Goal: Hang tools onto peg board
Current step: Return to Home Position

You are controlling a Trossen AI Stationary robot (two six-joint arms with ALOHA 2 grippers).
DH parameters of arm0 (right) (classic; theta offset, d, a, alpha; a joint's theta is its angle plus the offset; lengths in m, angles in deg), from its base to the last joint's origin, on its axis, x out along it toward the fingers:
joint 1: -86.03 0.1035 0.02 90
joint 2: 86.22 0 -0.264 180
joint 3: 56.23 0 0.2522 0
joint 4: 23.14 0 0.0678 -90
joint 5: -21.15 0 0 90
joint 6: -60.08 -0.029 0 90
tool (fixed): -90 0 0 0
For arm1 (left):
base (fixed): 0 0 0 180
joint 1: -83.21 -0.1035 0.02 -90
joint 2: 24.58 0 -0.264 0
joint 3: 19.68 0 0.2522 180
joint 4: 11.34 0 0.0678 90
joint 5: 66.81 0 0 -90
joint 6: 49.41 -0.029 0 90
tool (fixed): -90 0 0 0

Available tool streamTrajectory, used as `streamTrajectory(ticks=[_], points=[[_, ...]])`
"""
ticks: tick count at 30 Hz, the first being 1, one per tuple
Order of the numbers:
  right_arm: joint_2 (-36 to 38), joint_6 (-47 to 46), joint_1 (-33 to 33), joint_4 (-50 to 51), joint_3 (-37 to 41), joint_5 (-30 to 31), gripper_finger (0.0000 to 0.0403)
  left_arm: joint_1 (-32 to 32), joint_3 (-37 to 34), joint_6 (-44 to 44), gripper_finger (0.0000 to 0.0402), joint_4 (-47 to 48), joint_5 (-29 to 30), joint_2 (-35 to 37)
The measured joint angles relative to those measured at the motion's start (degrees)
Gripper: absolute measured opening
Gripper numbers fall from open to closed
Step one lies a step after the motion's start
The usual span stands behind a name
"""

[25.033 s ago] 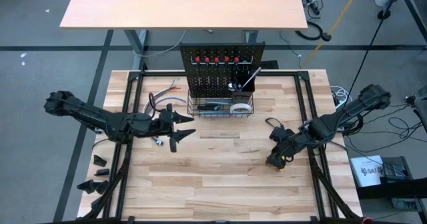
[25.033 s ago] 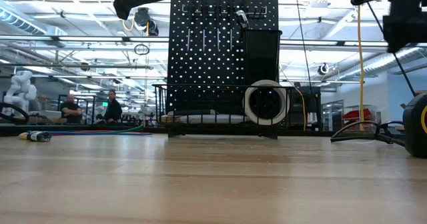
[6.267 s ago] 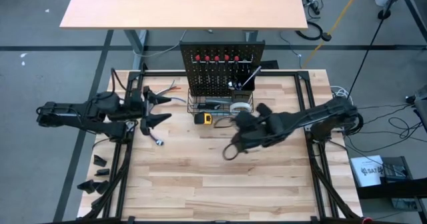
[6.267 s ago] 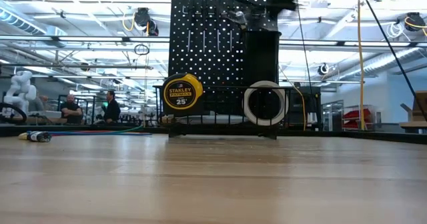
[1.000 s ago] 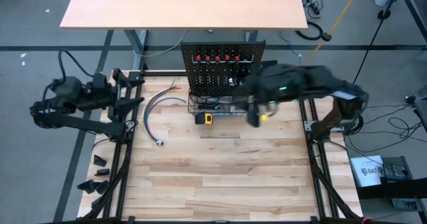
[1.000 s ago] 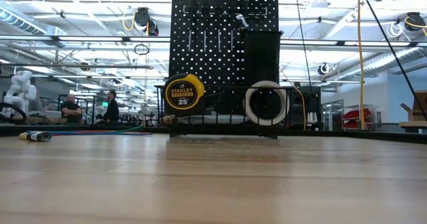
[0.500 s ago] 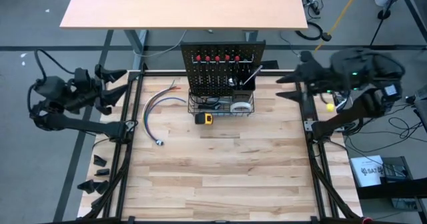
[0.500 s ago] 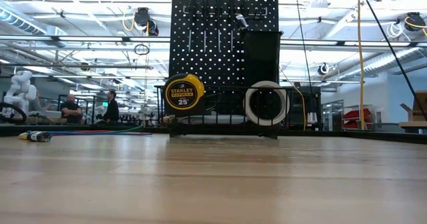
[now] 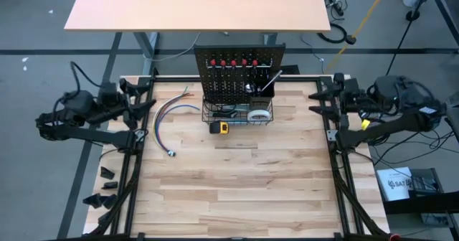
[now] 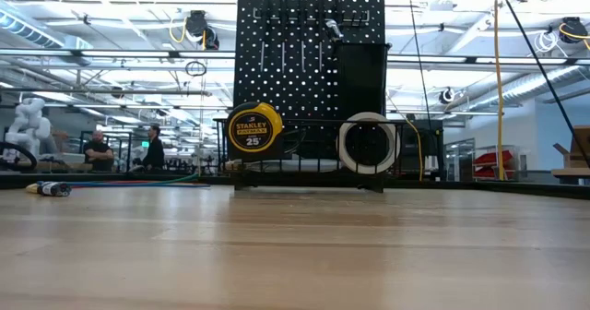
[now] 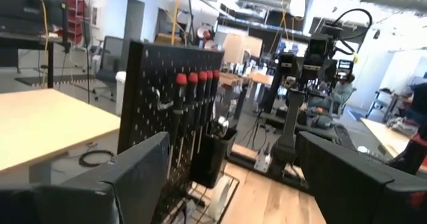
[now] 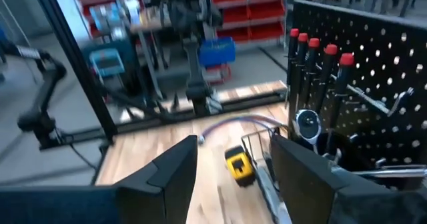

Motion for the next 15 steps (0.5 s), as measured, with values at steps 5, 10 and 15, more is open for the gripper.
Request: streamTrajectory(ticks=[5,10,15], points=[[7.7,-2.3,0.0,-14.0,16.7,0.0,0.0185,0.0,-4.5,0.6,0.0327,-4.2,0.0,0.1],[11.8,-5.3,0.0,-27.1,30.3,-1.4,0.0185,0.0,-9.4,1.9,0.0327,-8.1,0.0,0.3],[13.5,-8.8,0.0,-36.2,39.4,-2.6,0.0185,0.0,-14.2,5.6,0.0327,-9.1,-0.4,1.8]])
